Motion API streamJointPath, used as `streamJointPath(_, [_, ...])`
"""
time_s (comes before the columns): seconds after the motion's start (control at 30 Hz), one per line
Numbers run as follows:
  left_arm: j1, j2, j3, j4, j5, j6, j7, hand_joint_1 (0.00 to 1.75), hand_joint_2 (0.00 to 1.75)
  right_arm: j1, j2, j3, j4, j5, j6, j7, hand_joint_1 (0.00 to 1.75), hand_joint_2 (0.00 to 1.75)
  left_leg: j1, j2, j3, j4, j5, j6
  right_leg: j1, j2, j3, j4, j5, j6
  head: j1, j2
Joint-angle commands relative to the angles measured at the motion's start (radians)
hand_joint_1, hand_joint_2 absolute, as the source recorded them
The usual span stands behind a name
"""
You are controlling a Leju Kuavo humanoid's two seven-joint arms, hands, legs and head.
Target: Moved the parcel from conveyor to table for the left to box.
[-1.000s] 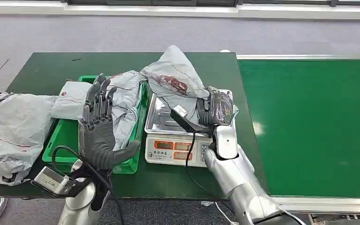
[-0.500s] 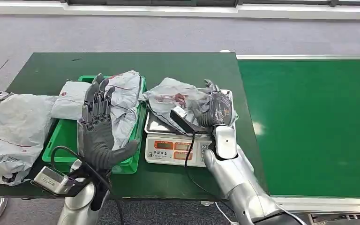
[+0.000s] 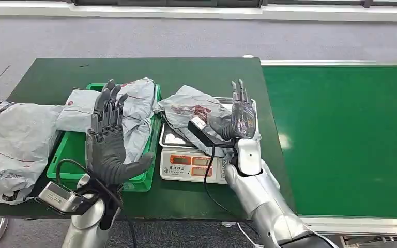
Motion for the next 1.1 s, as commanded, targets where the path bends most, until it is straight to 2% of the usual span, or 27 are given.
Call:
streamJointPath(0.03, [-0.046,0.036,-0.028,0.059,0.002,-0.004,0.004,0.0,1.75,-0.03,-0.021,-0.009,0.005,-0.001,0.002,-0.001,0.0,1.75,0.0,-0.002,0.001,-0.001,0.0,0.001,0.0,-0.002,0.002,-0.001,-0.001,-0.001,0.0,0.0])
streamJointPath(0.43, [-0.05,0.033,-0.026,0.063,0.005,-0.014,0.004,0.0,1.75,-0.019,-0.028,-0.004,-0.031,-0.001,0.002,0.001,0.0,1.75,0.0,-0.002,0.001,-0.001,0.0,0.001,0.001,-0.002,0.001,-0.001,0.0,-0.001,0.0,0.0])
streamJointPath(0.5, [-0.054,0.029,-0.023,0.067,0.002,-0.02,0.004,0.0,1.75,-0.002,-0.035,0.008,-0.08,-0.001,0.002,0.005,0.0,1.75,0.0,-0.002,0.002,-0.001,0.0,0.001,0.0,-0.003,0.002,-0.001,-0.001,-0.001,0.0,0.0])
streamJointPath(0.57, [-0.056,0.024,-0.018,0.071,0.005,-0.028,0.004,0.0,1.75,0.032,-0.046,0.018,-0.174,-0.001,0.002,0.004,0.0,1.75,0.001,-0.003,0.004,-0.002,0.0,0.001,0.001,-0.003,0.005,-0.003,-0.001,-0.002,0.0,0.0])
streamJointPath(0.67, [-0.064,0.019,-0.02,0.081,0.003,-0.026,0.004,0.0,1.75,0.099,-0.031,-0.036,-0.361,-0.001,0.002,-0.076,0.0,1.75,0.0,-0.004,0.001,-0.001,0.0,0.001,0.001,-0.004,0.002,-0.001,-0.001,-0.001,0.0,0.0])
streamJointPath(0.9, [-0.083,0.01,0.014,0.146,0.01,-0.022,0.004,0.0,1.75,0.168,0.026,-0.139,-0.601,-0.029,0.002,-0.231,0.0,1.75,0.0,-0.004,0.001,-0.001,0.0,0.001,0.0,-0.004,0.001,0.0,-0.001,-0.002,0.0,0.0])
streamJointPath(1.0, [-0.157,-0.033,0.071,0.369,-0.041,-0.02,0.019,0.0,1.75,0.285,0.026,-0.15,-0.924,-0.188,0.002,-0.35,0.0,1.75,0.0,-0.005,0.001,-0.001,0.001,0.001,0.0,-0.005,0.002,-0.001,-0.001,-0.002,0.0,0.0])
streamJointPath(1.1, [-0.295,-0.077,0.083,0.631,-0.112,0.01,0.012,0.0,1.75,0.391,0.026,-0.113,-1.138,-0.258,0.002,-0.398,0.0,1.75,0.0,-0.013,0.0,-0.001,0.002,0.001,0.0,-0.014,0.003,-0.001,-0.002,-0.001,0.0,0.0])
